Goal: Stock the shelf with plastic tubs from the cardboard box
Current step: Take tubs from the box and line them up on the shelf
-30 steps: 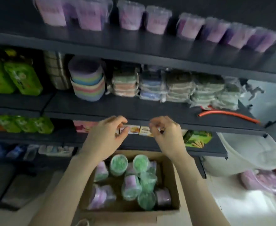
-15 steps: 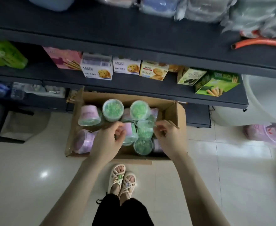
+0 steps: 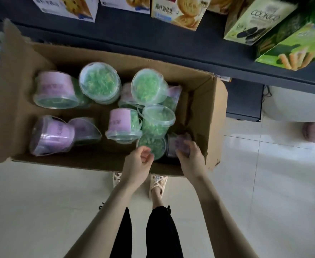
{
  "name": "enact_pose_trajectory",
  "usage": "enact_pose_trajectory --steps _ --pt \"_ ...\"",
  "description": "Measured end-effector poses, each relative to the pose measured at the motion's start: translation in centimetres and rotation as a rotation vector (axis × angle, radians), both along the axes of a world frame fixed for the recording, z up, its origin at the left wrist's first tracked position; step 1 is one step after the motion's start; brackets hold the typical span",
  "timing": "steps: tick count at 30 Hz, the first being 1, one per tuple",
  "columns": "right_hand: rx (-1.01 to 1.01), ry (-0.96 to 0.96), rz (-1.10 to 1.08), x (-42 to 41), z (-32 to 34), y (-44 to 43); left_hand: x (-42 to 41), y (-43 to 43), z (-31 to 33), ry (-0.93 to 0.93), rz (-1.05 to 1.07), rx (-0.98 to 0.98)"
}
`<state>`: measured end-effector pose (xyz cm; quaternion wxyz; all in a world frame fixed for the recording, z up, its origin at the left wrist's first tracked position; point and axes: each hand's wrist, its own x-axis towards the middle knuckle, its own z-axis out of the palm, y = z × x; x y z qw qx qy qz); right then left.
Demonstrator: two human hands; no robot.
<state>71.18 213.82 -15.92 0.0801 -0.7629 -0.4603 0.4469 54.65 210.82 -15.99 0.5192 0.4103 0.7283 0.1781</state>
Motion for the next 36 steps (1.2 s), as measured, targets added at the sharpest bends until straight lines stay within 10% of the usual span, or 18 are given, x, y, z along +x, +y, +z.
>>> enact_pose_trajectory --steps 7,20,27,36 --pt "-0.163 0.232 -0.272 0.3 -4.9 1.5 1.6 2.5 -5.8 -0.159 0.100 -0.256" --pt "0.041 -0.112 -0.094 -1.0 -3.8 -0.3 -0.1 3.0 -6.3 -0.390 0.345 -0.401" --pt "0.278 0.391 -0.218 -1.6 3.1 0.9 -0.8 4.1 0.1 -0.762 0.481 -0.361" --pt "-0.220 0.843 -0.392 -4.1 4.0 4.3 -2.2 5.9 3.0 -0.699 0.505 -0.294"
